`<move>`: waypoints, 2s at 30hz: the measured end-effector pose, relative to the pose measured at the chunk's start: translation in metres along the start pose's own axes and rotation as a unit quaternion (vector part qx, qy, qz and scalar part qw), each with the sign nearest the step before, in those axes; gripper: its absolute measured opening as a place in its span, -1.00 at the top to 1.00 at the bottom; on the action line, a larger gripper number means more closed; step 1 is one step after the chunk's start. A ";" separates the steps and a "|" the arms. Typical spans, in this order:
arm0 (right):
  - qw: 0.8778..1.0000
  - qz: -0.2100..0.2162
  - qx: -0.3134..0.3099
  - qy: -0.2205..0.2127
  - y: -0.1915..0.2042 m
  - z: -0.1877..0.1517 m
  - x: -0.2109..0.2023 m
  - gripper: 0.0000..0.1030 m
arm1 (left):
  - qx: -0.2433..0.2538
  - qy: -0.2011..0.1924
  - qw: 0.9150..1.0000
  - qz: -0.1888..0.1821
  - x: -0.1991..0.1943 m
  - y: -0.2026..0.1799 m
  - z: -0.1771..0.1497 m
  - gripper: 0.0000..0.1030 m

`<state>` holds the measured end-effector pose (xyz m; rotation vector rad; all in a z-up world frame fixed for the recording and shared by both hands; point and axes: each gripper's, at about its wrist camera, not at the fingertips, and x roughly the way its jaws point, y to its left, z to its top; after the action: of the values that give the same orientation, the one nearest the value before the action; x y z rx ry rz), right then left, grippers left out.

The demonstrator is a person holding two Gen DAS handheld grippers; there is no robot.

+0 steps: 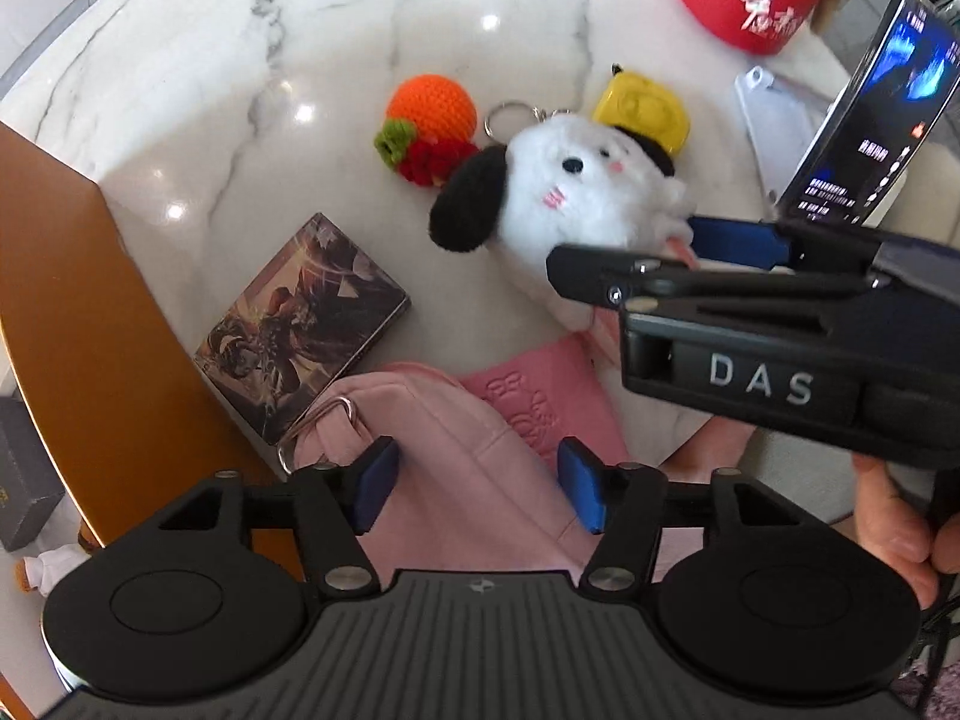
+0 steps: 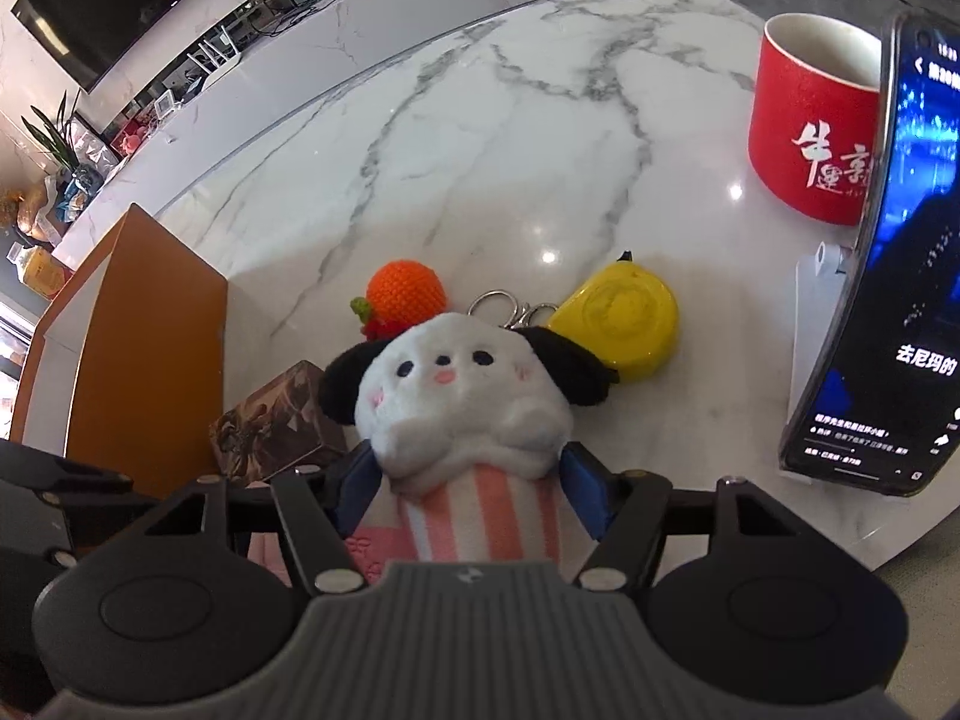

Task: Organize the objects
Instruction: 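Grasp pink pouch with left gripper while right gripper grasps white dog plush, then lower dog plush into orange box and open right gripper while left carries pink pouch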

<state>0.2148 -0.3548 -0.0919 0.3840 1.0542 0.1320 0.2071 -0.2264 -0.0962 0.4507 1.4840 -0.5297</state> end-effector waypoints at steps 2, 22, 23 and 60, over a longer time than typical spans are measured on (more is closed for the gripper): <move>1.000 0.005 0.001 -0.002 -0.002 -0.001 0.000 -0.29 | 0.006 -0.003 1.000 0.009 -0.001 -0.003 -0.001 -0.23; 0.996 0.003 -0.046 -0.075 0.043 -0.021 -0.067 -0.13 | -0.080 -0.212 0.969 -0.098 -0.098 0.045 -0.071 0.44; 0.996 0.007 -0.048 -0.080 0.047 -0.021 -0.073 -0.13 | -0.084 -0.226 0.965 -0.103 -0.107 0.048 -0.075 0.44; 0.986 -0.011 -0.162 0.038 0.269 -0.074 0.031 -0.13 | -0.203 -0.366 0.906 -0.069 -0.141 0.233 -0.209 0.46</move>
<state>0.1867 -0.0789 -0.0495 0.0731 1.0905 0.2968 0.1730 0.0922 0.0269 -0.1838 0.8547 -0.4168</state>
